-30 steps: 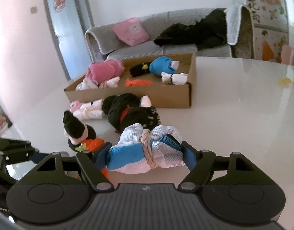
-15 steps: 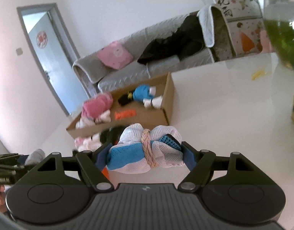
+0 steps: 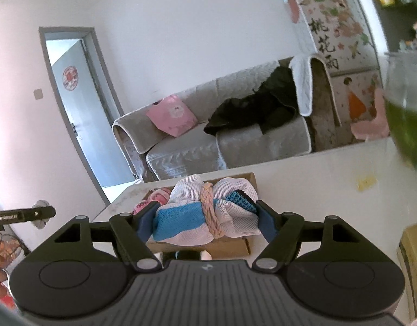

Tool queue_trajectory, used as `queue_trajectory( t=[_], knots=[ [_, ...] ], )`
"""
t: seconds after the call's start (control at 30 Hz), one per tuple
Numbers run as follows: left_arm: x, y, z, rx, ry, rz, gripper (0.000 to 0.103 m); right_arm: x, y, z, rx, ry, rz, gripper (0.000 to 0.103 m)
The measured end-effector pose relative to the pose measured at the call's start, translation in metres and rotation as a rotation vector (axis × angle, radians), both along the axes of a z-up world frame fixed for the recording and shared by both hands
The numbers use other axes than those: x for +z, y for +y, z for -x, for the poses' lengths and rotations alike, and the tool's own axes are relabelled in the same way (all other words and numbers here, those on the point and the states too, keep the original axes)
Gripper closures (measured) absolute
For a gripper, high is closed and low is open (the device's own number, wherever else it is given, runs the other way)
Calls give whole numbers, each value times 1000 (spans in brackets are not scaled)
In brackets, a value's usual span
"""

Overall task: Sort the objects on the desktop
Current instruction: 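Carry the grey bundle over the tray while the right carries the white-blue bundle there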

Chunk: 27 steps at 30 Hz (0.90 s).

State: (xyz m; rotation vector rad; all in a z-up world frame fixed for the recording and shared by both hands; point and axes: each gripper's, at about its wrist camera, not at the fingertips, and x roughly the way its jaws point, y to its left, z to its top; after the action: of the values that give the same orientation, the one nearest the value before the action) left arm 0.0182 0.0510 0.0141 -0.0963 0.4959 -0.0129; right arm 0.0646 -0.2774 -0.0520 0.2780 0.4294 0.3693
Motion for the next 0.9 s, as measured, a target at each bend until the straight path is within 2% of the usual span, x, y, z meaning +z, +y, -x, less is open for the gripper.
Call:
queue_trajectory(
  t=[0.47,0.57,0.9],
  knots=[
    [26,-27,-84,-14,59,-40,39,13,30,-41,76,-2,69,32],
    [23,-28,-105,-29,89,-16,39,14,36,-52,82,5,91,32],
    [-6,-42,-156,-43,153,-67,39,11,54,-84,102,38,144,32]
  ],
)
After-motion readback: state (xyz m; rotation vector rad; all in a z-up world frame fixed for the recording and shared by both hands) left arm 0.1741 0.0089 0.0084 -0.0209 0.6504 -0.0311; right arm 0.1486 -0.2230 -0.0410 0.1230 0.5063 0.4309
